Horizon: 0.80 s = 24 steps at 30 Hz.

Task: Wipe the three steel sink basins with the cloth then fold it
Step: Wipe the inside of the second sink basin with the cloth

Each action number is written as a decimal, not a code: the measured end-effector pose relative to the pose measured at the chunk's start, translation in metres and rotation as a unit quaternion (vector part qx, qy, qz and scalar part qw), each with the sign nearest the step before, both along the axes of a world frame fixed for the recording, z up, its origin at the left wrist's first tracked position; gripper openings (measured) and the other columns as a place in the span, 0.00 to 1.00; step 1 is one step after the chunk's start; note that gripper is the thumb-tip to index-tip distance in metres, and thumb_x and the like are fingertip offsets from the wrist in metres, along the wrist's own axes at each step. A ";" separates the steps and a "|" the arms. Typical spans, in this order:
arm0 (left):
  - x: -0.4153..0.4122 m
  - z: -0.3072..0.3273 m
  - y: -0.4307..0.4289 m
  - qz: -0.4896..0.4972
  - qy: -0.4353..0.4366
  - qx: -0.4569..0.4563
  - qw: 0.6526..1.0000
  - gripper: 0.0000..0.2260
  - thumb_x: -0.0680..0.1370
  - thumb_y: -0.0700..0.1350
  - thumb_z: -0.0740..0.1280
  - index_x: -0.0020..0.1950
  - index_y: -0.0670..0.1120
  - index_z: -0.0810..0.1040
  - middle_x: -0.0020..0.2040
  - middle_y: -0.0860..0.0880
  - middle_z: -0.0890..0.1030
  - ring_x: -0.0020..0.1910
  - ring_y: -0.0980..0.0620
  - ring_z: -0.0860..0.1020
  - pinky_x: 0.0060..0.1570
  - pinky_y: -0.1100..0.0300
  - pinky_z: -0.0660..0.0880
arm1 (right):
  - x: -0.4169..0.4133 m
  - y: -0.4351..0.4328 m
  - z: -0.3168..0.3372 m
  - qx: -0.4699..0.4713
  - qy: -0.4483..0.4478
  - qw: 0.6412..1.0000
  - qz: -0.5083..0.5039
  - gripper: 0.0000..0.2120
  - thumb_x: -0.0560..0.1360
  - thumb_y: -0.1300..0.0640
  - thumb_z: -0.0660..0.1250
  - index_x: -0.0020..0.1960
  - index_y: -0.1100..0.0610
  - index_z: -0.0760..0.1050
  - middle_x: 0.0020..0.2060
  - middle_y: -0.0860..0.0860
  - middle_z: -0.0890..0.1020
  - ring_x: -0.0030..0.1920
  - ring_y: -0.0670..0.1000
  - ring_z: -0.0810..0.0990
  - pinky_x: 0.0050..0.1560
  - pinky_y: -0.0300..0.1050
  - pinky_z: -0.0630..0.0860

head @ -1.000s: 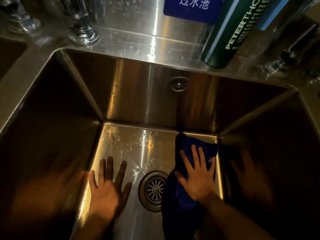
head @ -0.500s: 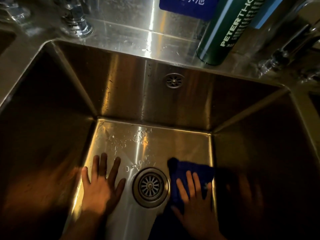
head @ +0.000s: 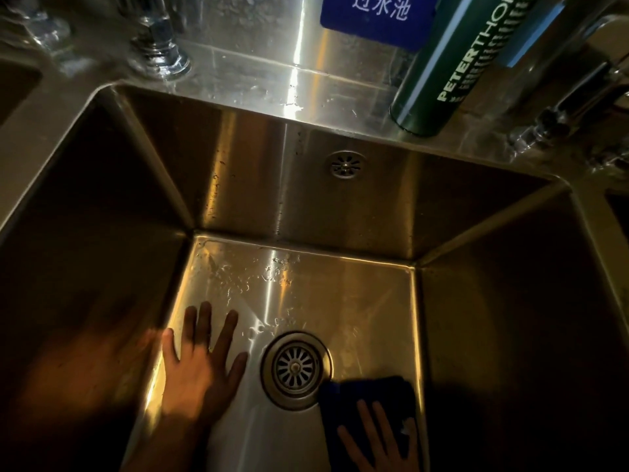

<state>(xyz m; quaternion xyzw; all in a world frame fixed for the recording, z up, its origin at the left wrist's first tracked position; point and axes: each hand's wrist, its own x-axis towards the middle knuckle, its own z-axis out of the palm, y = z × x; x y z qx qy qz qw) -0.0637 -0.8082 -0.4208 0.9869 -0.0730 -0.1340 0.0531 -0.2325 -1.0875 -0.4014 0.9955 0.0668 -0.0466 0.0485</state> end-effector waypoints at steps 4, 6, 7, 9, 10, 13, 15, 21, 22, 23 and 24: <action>-0.001 -0.004 0.000 0.002 -0.018 0.006 1.000 0.30 0.75 0.66 0.47 0.77 0.59 0.52 0.79 0.46 0.50 0.78 0.44 0.46 0.71 0.39 0.45 | 0.059 -0.023 0.002 0.017 0.063 0.997 -0.047 0.38 0.70 0.31 0.55 0.75 0.48 0.60 0.76 0.58 0.59 0.76 0.57 0.53 0.68 0.70 0.52; 0.000 -0.005 0.000 0.005 -0.027 0.006 1.000 0.30 0.75 0.65 0.49 0.77 0.59 0.52 0.79 0.46 0.50 0.78 0.44 0.46 0.71 0.39 0.46 | 0.104 -0.033 0.006 0.035 0.075 0.990 -0.116 0.34 0.74 0.30 0.48 0.75 0.47 0.61 0.75 0.57 0.60 0.76 0.56 0.54 0.69 0.70 0.51; -0.001 -0.006 0.000 0.004 -0.030 0.006 1.000 0.30 0.75 0.66 0.48 0.77 0.59 0.52 0.79 0.46 0.50 0.78 0.44 0.47 0.71 0.40 0.45 | 0.126 -0.039 0.007 0.032 0.080 0.987 -0.135 0.35 0.75 0.30 0.42 0.76 0.46 0.56 0.77 0.55 0.57 0.77 0.56 0.51 0.71 0.69 0.47; -0.001 -0.006 0.001 0.002 -0.023 0.004 1.000 0.30 0.76 0.66 0.45 0.77 0.59 0.51 0.79 0.46 0.51 0.78 0.43 0.47 0.71 0.40 0.45 | 0.160 -0.052 0.005 0.021 0.081 0.985 -0.148 0.36 0.73 0.28 0.35 0.77 0.43 0.44 0.78 0.52 0.46 0.77 0.54 0.41 0.72 0.66 0.39; -0.001 -0.007 0.001 0.000 -0.023 0.008 1.000 0.30 0.75 0.66 0.45 0.77 0.59 0.51 0.79 0.46 0.50 0.78 0.43 0.47 0.71 0.39 0.44 | 0.172 -0.056 0.003 0.016 0.070 0.986 -0.149 0.36 0.73 0.28 0.34 0.77 0.42 0.43 0.78 0.51 0.45 0.77 0.53 0.39 0.73 0.66 0.38; 0.000 -0.011 0.002 0.008 -0.020 0.005 1.000 0.30 0.75 0.67 0.44 0.77 0.59 0.51 0.79 0.47 0.50 0.78 0.43 0.48 0.71 0.38 0.46 | 0.186 -0.054 -0.001 0.006 0.053 0.985 -0.167 0.34 0.75 0.30 0.38 0.77 0.43 0.46 0.78 0.51 0.47 0.78 0.54 0.42 0.73 0.66 0.41; 0.001 -0.012 0.002 0.004 -0.024 0.001 1.000 0.30 0.75 0.67 0.45 0.77 0.59 0.51 0.79 0.46 0.50 0.78 0.43 0.48 0.71 0.38 0.47 | 0.188 -0.049 -0.004 0.007 0.042 0.983 -0.178 0.34 0.75 0.31 0.38 0.77 0.44 0.46 0.78 0.52 0.48 0.78 0.54 0.42 0.73 0.67 0.40; 0.000 -0.007 0.002 -0.003 -0.038 -0.025 0.999 0.30 0.77 0.65 0.43 0.77 0.56 0.52 0.79 0.45 0.52 0.77 0.43 0.49 0.71 0.39 0.45 | 0.205 -0.015 -0.006 0.033 0.040 0.967 -0.248 0.37 0.75 0.31 0.32 0.78 0.47 0.46 0.78 0.55 0.47 0.77 0.57 0.40 0.72 0.68 0.38; -0.001 -0.006 0.002 -0.003 -0.041 -0.032 0.999 0.30 0.77 0.64 0.43 0.77 0.55 0.53 0.78 0.44 0.53 0.77 0.43 0.49 0.71 0.39 0.45 | 0.208 -0.007 -0.006 0.038 0.042 0.964 -0.260 0.37 0.74 0.31 0.31 0.78 0.48 0.45 0.78 0.56 0.47 0.77 0.58 0.40 0.72 0.68 0.38; -0.001 -0.004 0.003 -0.001 -0.043 -0.040 0.998 0.30 0.77 0.63 0.43 0.77 0.54 0.54 0.78 0.42 0.55 0.77 0.42 0.50 0.71 0.40 0.45 | 0.211 0.002 -0.006 0.040 0.047 0.961 -0.269 0.38 0.73 0.31 0.30 0.78 0.48 0.45 0.78 0.57 0.46 0.77 0.59 0.39 0.72 0.69 0.38; -0.001 -0.002 0.002 0.002 -0.049 -0.048 0.998 0.30 0.78 0.63 0.44 0.77 0.53 0.56 0.77 0.41 0.57 0.77 0.42 0.52 0.71 0.40 0.46 | 0.215 0.011 -0.006 0.040 0.051 0.959 -0.276 0.39 0.72 0.31 0.30 0.78 0.49 0.45 0.78 0.58 0.46 0.77 0.59 0.39 0.71 0.69 0.39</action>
